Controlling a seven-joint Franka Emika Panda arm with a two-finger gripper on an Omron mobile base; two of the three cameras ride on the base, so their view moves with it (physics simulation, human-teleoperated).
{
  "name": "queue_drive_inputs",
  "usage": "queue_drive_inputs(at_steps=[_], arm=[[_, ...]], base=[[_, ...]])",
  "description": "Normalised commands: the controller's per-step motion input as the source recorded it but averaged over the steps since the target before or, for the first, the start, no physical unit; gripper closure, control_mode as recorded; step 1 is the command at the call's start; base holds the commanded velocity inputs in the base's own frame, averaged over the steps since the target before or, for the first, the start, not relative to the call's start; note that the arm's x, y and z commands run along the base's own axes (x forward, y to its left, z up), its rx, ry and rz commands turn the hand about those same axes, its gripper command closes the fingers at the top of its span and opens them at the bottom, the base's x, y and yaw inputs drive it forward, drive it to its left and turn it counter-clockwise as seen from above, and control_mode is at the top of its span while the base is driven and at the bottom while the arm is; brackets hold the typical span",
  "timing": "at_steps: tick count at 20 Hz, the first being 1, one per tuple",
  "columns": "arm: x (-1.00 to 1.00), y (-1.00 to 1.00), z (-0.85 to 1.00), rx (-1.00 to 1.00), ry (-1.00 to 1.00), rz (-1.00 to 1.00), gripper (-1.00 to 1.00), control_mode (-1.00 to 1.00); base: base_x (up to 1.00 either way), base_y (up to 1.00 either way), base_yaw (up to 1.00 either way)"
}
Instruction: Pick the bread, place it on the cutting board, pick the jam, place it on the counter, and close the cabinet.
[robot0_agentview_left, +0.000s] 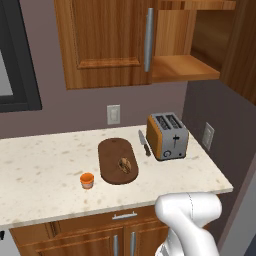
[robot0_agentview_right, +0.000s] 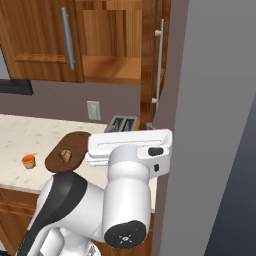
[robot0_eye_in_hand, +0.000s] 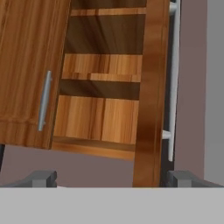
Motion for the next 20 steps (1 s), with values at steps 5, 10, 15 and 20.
queue_drive_inputs(at_steps=[5, 10, 15, 20], arm=[[0.15, -0.07, -0.13, 0.0, 0.0, -0.02, -1.0, -1.0], [0.09, -0.18, -0.02, 0.0, 0.0, 0.0, -1.0, -1.0], [0.14, -0.2, 0.0, 0.0, 0.0, 0.0, -1.0, -1.0], [0.15, -0.11, 0.0, 0.0, 0.0, 0.0, -1.0, -1.0]], base=[[0.0, 0.0, 0.0], [0.0, 0.0, 0.0], [0.0, 0.0, 0.0], [0.0, 0.0, 0.0]])
